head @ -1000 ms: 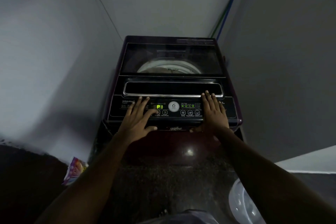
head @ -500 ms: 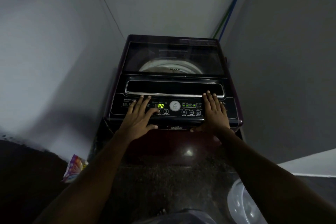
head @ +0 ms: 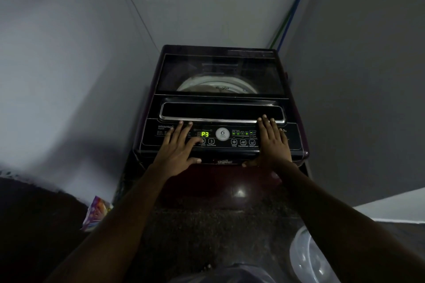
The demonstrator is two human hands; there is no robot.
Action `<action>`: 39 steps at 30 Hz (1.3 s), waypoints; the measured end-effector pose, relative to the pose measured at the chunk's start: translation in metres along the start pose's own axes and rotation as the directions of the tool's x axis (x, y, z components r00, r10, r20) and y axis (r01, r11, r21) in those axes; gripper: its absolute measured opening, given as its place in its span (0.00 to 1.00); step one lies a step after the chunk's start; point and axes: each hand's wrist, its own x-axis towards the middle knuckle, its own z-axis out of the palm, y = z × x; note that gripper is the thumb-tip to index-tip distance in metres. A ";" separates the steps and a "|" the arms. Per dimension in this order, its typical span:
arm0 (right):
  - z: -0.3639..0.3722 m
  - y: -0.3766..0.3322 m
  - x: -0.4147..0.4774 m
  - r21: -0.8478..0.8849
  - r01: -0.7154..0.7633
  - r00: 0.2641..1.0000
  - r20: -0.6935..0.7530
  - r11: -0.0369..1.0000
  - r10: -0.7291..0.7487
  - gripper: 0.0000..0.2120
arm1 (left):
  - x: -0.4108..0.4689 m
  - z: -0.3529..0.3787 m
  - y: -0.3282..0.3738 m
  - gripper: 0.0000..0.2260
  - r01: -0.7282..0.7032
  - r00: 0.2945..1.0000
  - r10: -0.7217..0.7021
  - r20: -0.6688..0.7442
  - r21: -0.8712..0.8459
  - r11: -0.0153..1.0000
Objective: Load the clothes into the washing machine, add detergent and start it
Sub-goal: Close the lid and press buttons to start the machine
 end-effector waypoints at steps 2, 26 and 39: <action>0.000 0.000 0.000 0.000 0.002 1.000 -0.002 1.000 -0.002 0.73 | 0.001 -0.001 0.000 0.31 0.001 1.000 -0.001 0.008 -0.015 1.000; 0.002 0.002 0.001 -0.004 0.000 1.000 -0.001 1.000 0.000 0.73 | 0.008 -0.021 0.009 0.32 0.033 0.974 -0.024 0.227 -0.033 0.999; 0.000 0.002 0.001 0.011 0.012 1.000 0.014 1.000 -0.012 0.74 | 0.021 -0.039 0.004 0.62 0.116 0.975 -0.104 0.194 -0.052 0.992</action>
